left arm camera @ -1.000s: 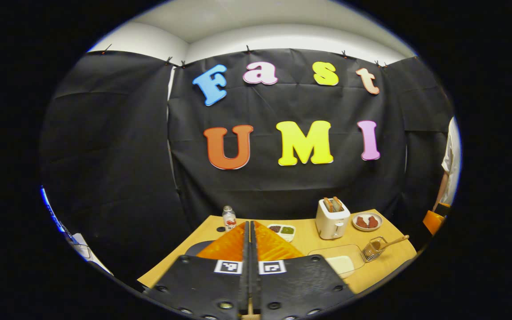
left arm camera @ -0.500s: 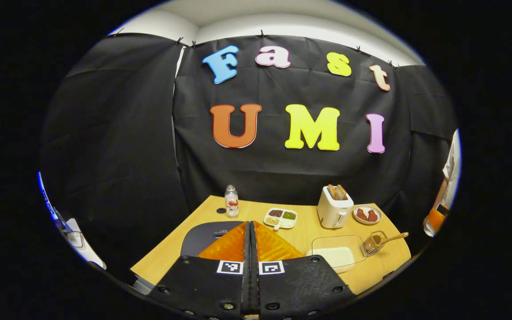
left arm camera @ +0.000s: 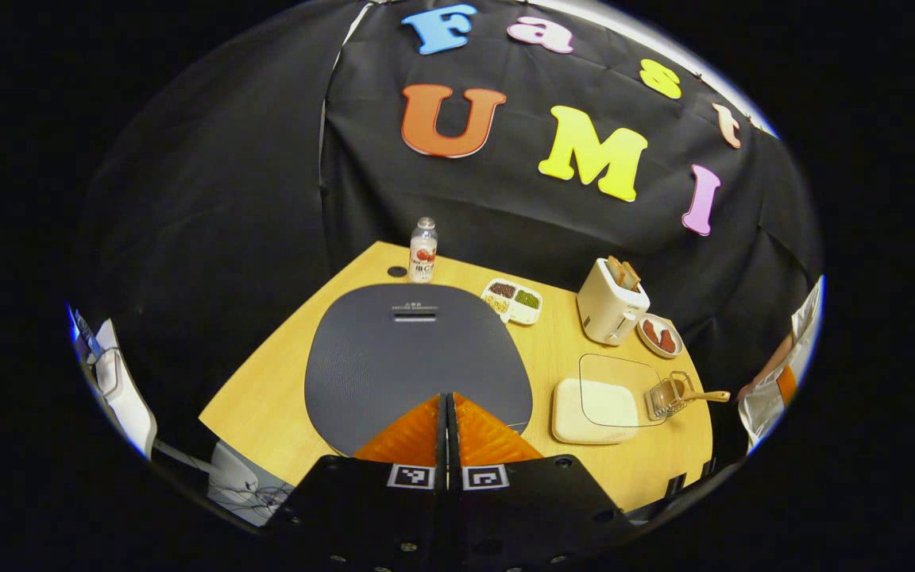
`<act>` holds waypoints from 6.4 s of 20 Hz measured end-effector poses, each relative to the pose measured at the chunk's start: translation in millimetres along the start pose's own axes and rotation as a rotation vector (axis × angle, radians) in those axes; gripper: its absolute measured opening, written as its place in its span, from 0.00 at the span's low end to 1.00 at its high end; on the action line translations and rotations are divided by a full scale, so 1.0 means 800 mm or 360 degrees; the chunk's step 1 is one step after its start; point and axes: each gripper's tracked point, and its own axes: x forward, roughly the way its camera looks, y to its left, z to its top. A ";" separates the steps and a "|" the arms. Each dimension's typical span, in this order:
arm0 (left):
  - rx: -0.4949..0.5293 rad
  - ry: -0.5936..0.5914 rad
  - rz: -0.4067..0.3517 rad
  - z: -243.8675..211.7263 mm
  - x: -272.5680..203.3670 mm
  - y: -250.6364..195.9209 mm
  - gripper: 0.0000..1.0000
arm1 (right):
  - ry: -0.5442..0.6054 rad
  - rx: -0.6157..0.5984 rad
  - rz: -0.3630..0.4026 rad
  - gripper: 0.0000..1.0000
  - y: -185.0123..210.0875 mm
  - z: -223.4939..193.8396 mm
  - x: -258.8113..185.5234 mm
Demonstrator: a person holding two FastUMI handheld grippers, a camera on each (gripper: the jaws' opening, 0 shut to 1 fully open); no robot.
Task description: Close the left gripper, press the button to open the rice cooker; take a wooden spoon from the chopstick holder with the right hand, scoop a spoonful of rice and pour it into the rice cooker, then put the wooden spoon back into the chopstick holder.
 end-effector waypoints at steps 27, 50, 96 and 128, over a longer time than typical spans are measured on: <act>-0.0052 0.0251 -0.0010 -0.034 0.032 0.016 0.00 | 0.0129 0.0049 0.0075 1.00 0.038 -0.054 -0.006; 0.0001 -0.0503 0.0000 0.167 -0.054 -0.016 0.00 | -0.0030 0.0032 0.0025 1.00 0.000 0.001 -0.033; 0.0375 -0.1042 0.0084 0.155 -0.160 -0.121 0.94 | 0.0285 0.0471 -0.0255 1.00 -0.180 -0.196 0.207; 0.0218 -0.0936 0.0287 0.144 -0.109 -0.100 0.95 | 0.0347 0.0418 -0.0033 0.11 -0.176 -0.067 0.268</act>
